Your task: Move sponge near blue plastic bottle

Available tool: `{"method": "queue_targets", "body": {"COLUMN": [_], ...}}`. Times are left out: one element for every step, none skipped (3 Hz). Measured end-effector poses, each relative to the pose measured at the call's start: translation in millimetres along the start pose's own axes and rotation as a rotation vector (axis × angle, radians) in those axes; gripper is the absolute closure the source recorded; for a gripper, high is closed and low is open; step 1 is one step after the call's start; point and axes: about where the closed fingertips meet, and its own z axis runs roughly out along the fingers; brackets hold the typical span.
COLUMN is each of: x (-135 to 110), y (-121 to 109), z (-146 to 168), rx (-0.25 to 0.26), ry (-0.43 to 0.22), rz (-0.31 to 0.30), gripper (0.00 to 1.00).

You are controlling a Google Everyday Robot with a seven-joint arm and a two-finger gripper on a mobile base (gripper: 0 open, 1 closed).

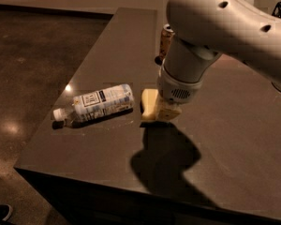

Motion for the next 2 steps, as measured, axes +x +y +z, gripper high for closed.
{"method": "queue_targets", "body": {"x": [-24.4,-22.8], "y": [7.8,7.6], "z": [2.6,2.5], "rx": [-0.009,-0.008], "ry": [-0.027,-0.024], "rz": [-0.04,-0.038], "gripper": [0.59,0.37]}}
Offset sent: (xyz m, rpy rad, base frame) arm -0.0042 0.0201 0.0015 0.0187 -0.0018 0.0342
